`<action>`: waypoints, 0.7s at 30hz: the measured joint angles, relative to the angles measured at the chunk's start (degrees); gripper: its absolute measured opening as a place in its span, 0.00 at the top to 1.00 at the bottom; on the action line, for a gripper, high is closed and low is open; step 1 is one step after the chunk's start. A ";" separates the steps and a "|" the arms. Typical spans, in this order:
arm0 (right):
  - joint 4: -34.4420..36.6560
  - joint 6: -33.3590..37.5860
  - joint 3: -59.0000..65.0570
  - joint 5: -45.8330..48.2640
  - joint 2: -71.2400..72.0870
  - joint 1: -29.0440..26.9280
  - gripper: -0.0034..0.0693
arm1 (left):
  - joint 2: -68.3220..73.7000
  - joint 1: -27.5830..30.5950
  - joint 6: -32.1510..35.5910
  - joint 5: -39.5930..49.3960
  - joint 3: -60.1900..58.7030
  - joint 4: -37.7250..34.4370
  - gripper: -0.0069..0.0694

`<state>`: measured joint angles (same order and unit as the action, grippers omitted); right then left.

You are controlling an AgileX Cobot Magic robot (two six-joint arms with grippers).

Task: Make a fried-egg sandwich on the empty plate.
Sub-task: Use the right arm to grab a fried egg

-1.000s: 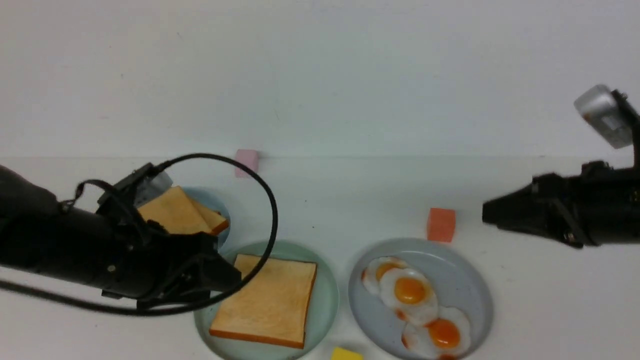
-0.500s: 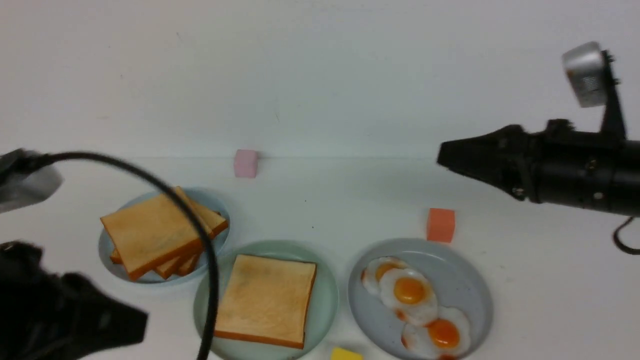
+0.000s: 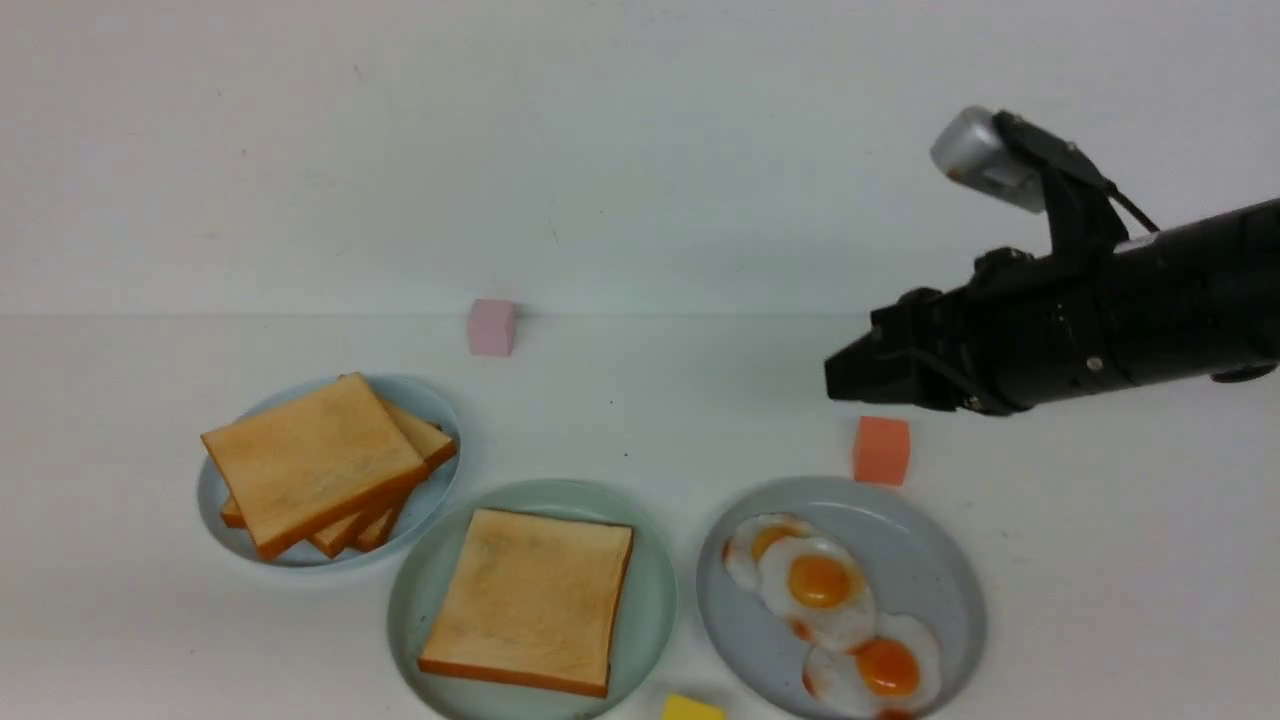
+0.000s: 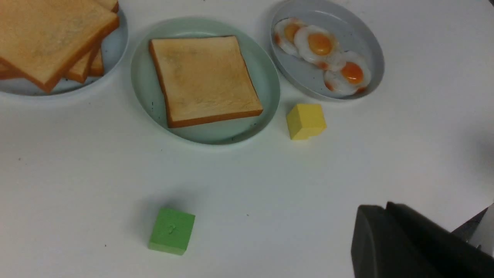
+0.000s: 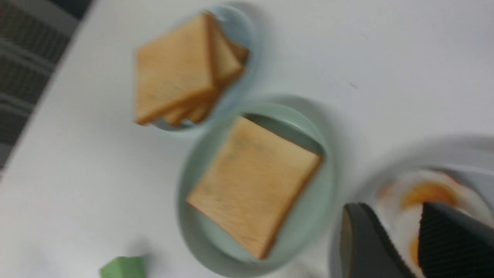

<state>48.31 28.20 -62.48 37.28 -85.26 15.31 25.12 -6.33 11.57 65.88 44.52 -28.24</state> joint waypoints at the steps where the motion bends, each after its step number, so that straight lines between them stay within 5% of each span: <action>1: -1.20 -1.40 0.00 0.00 -0.28 0.00 0.62 | -0.49 0.00 -0.06 0.49 0.00 0.00 0.86; 6: -1.59 -3.19 -0.07 -0.73 -0.55 0.00 0.62 | -0.79 0.00 -1.40 3.07 0.00 -0.06 0.85; 21: 12.19 1.63 -0.06 -3.60 -2.17 0.00 0.62 | -0.79 0.00 -3.01 -2.81 0.00 4.59 0.83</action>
<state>60.50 29.83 -62.54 33.68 -87.42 15.31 24.33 -6.33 8.57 63.07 44.52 -23.65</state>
